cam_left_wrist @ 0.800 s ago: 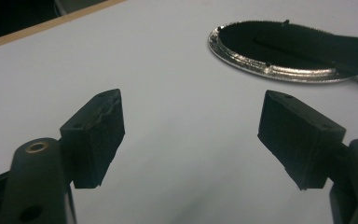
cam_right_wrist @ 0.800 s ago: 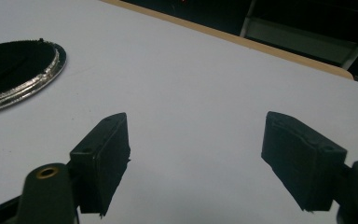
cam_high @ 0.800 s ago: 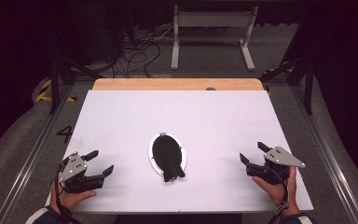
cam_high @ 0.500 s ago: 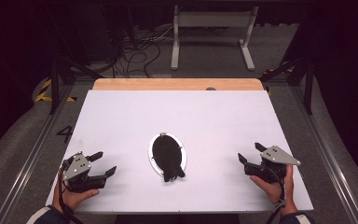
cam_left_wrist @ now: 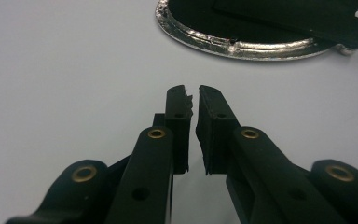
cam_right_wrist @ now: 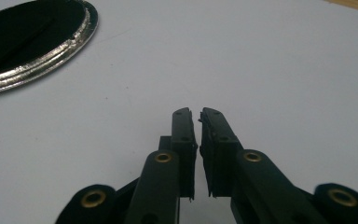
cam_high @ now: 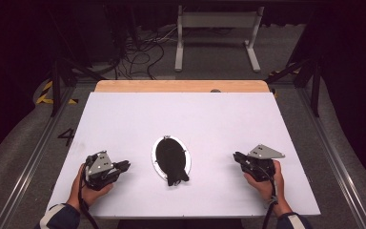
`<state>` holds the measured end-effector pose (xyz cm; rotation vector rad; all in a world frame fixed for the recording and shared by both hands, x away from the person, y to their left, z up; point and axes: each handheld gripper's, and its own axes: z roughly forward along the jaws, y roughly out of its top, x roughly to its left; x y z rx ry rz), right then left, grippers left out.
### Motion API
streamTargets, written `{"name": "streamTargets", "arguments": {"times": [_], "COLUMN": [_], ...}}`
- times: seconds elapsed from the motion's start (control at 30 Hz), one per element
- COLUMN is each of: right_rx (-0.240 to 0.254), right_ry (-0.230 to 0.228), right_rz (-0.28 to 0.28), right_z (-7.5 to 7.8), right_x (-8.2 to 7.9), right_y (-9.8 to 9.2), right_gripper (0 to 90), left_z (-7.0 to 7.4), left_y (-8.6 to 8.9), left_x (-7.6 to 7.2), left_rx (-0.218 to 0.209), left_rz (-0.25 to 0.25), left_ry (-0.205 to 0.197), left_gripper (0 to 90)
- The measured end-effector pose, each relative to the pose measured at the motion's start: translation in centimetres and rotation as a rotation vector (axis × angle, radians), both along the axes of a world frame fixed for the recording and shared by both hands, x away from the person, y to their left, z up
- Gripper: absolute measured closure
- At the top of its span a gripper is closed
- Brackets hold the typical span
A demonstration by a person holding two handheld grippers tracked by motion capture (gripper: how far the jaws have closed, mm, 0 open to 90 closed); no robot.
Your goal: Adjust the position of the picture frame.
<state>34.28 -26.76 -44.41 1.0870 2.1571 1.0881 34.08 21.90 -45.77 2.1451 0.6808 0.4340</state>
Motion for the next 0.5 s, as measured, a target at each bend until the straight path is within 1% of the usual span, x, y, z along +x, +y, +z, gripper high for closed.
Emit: {"name": "streamTargets", "arguments": {"times": [0.07,0.17,0.27,0.33,0.37,0.4,0.47,0.5], "right_rx": [-0.005,-0.022,-0.031,-0.037,-0.037,-0.045,-0.047,-0.047], "right_ry": [0.005,0.013,0.027,0.034,0.034,0.040,0.046,0.050], "right_rz": [0.013,0.031,0.051,0.069,0.069,0.086,0.095,0.099], "right_z": [-0.1,-0.3,-0.5,-0.7,-0.7,-0.9,-1.1,-1.1], "right_x": [0.5,1.3,2.1,2.4,2.4,2.7,2.9,3.0], "right_y": [0.8,2.1,3.6,4.5,4.5,5.4,6.1,6.3], "right_gripper": [90.0,90.0,90.0,90.0,90.0,90.0,90.0,90.0], "left_z": [-0.2,-0.6,-0.9,-1.0,-1.0,-1.0,-1.0,-1.0], "left_y": [-0.7,-1.5,-2.3,-2.8,-2.8,-3.2,-3.5,-3.6], "left_x": [0.7,1.3,1.8,1.9,1.9,2.2,2.4,2.6], "left_rx": [0.011,0.034,0.044,0.058,0.058,0.074,0.069,0.077], "left_rz": [-0.009,-0.033,-0.050,-0.060,-0.060,-0.066,-0.064,-0.067], "left_ry": [0.017,0.029,0.045,0.049,0.049,0.050,0.056,0.055], "left_gripper": [85.4,85.7,85.4,85.4,85.5,85.5,85.5,85.3]}}
